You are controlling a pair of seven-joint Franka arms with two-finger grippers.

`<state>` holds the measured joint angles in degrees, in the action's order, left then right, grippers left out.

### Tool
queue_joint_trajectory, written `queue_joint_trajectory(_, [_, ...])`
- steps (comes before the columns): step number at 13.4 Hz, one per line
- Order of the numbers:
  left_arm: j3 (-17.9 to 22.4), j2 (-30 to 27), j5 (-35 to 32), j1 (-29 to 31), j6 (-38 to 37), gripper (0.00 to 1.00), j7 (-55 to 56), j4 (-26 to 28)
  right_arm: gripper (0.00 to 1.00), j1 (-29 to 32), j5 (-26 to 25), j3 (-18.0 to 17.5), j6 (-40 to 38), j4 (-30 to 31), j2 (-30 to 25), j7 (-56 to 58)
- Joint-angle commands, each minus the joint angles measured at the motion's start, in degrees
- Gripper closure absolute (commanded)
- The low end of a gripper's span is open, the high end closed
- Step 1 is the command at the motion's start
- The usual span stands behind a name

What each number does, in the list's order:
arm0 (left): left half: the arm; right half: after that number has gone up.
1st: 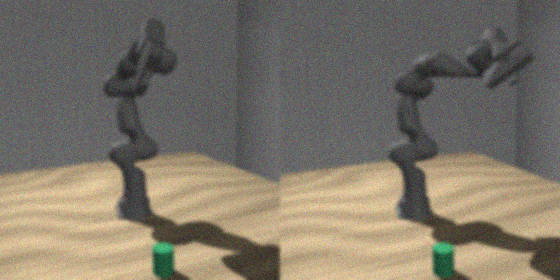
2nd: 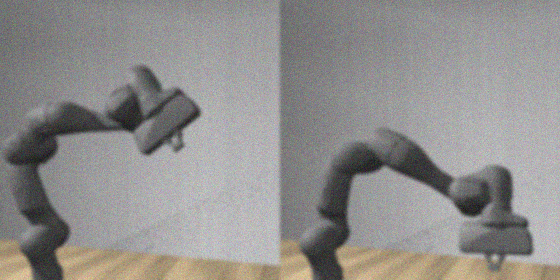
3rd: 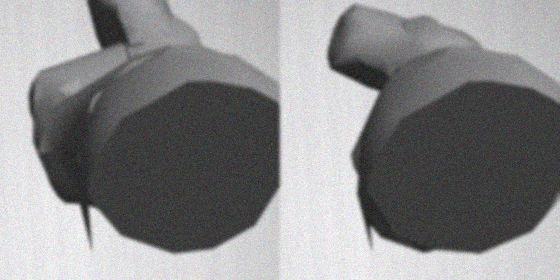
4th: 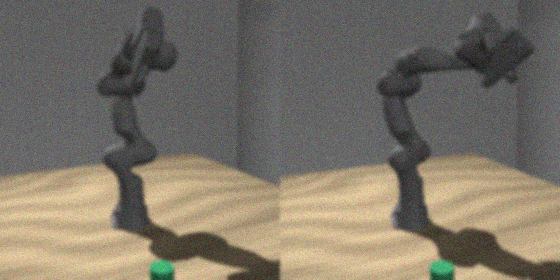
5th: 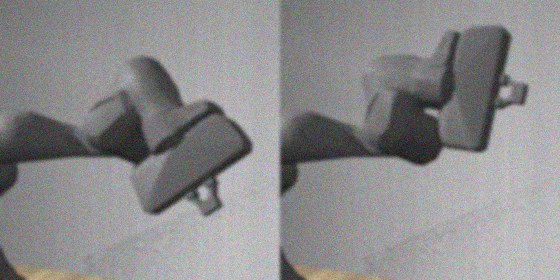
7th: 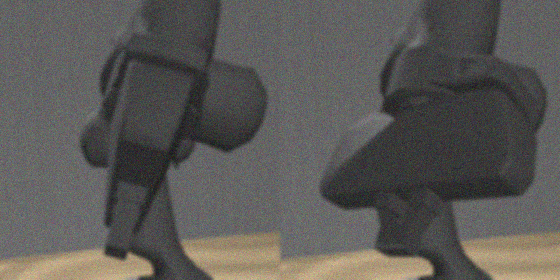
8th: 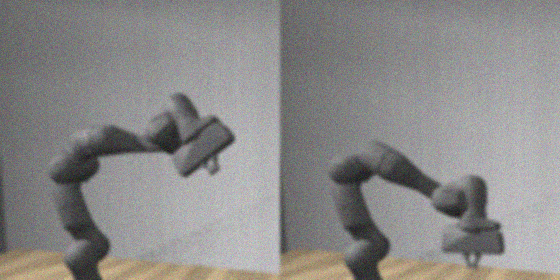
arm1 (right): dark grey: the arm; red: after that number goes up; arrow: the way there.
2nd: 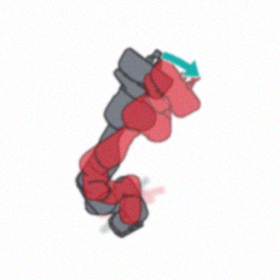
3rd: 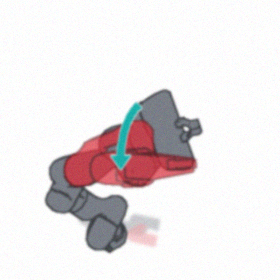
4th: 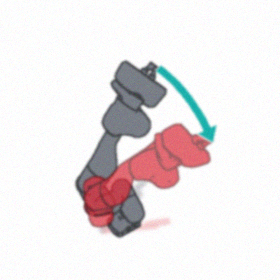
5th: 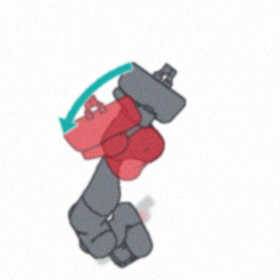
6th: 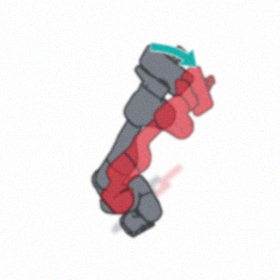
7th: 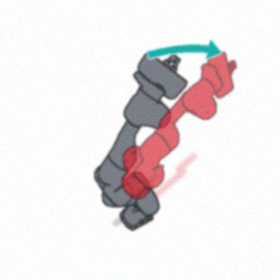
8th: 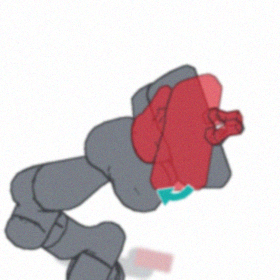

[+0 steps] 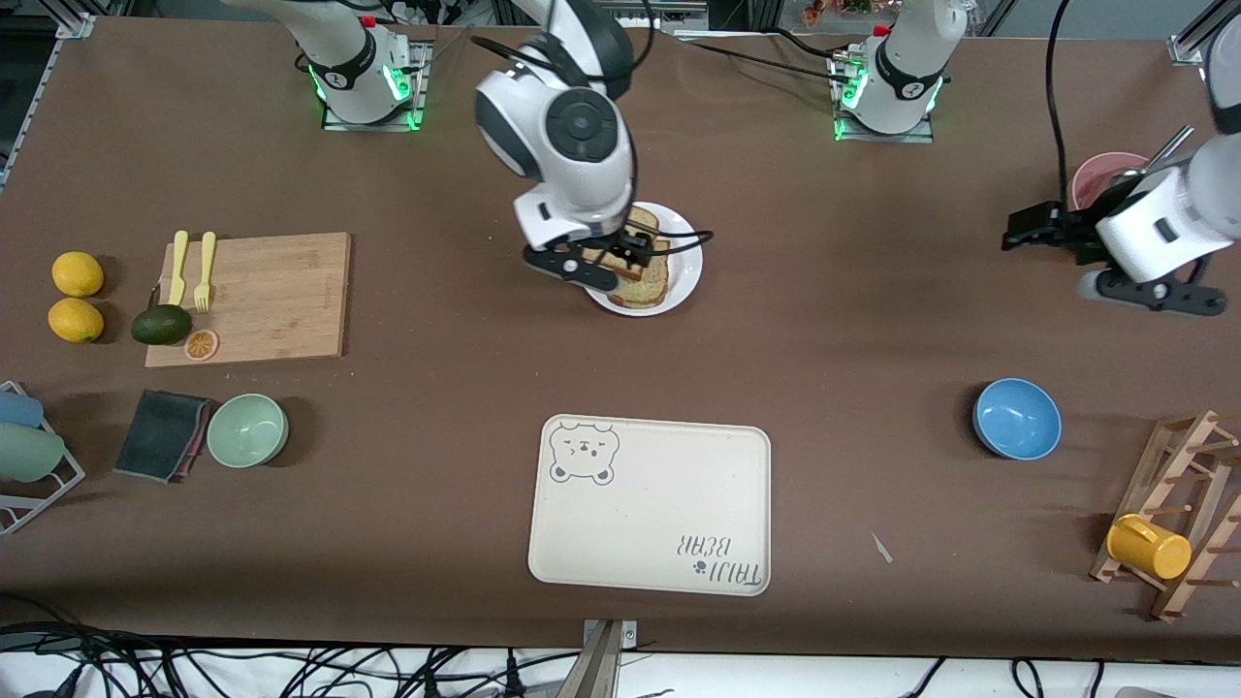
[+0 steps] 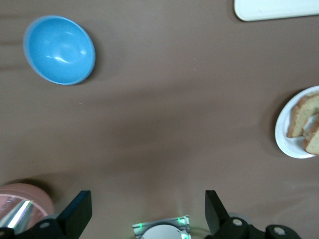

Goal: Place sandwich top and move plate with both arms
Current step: 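Open the right gripper and retract while the left gripper approaches the plate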

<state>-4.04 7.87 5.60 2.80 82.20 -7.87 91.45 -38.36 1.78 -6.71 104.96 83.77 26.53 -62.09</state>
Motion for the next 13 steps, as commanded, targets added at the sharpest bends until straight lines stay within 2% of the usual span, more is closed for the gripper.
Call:
queue_joint_trajectory(1, [-0.7, 5.2, 8.6, -0.2, -2.2, 0.0, -1.1, -0.2, 0.0, 4.1, 1.4, -0.6, -4.9, 1.6, -5.2, 8.3])
queue_joint_trajectory(6, [-2.7, 14.8, 25.3, -1.3, 1.7, 0.0, -1.0, 1.4, 0.0, 14.5, 1.3, -0.6, -11.0, 3.8, -12.6, 27.4])
queue_joint_trajectory(11, [-3.4, 15.0, 36.4, -9.5, 24.3, 0.0, -1.0, 15.5, 0.0, 23.8, 1.2, -0.4, -14.3, 4.9, -18.8, 43.9])
queue_joint_trajectory(13, [-6.7, 15.4, 38.9, -9.9, 30.2, 0.0, -1.1, 18.9, 0.0, 27.3, 0.9, -0.4, -15.8, 4.9, -21.0, 49.6])
